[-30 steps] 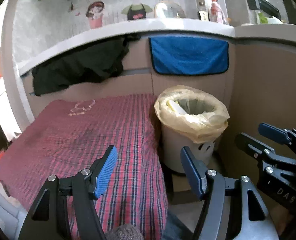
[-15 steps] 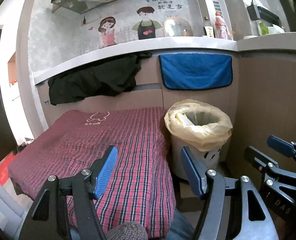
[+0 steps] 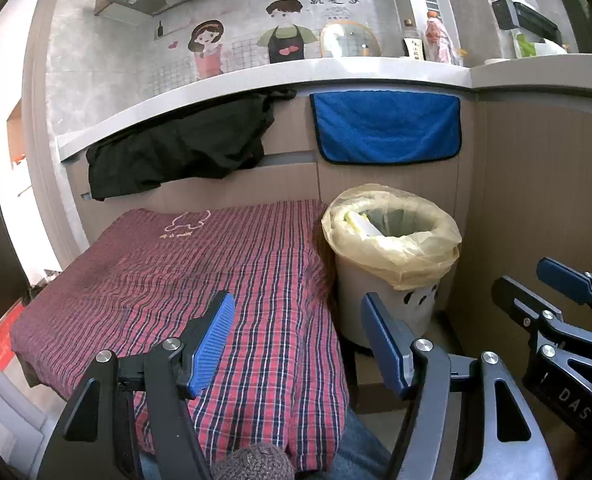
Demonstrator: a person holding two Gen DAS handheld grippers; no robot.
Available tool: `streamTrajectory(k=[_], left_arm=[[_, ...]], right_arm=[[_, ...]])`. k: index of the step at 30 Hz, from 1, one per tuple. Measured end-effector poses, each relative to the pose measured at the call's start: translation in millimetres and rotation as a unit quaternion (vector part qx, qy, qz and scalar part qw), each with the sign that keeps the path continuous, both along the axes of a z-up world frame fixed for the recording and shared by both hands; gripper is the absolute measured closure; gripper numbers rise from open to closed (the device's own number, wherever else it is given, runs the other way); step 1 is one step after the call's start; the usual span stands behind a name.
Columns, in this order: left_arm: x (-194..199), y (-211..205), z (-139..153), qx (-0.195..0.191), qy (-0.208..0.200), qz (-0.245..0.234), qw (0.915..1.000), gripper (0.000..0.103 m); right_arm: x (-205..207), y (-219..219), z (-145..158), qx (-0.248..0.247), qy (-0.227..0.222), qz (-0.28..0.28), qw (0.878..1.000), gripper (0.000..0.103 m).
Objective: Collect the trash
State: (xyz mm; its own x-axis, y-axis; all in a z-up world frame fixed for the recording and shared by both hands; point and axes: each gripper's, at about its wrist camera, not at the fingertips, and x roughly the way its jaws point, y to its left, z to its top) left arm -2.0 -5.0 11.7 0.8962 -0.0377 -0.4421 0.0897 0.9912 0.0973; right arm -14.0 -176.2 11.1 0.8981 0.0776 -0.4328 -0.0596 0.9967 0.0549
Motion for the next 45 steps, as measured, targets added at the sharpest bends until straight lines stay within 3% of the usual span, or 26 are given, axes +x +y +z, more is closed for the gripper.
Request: streamTrajectory(k=[45], left_arm=[[-4.7,2.3,5.4,-0.009,-0.017,-0.002,0.9998,0.037]], right_arm=[[-7.1,6.8,5.5,-0.005,-0.008,-0.002,1.0,0.045]])
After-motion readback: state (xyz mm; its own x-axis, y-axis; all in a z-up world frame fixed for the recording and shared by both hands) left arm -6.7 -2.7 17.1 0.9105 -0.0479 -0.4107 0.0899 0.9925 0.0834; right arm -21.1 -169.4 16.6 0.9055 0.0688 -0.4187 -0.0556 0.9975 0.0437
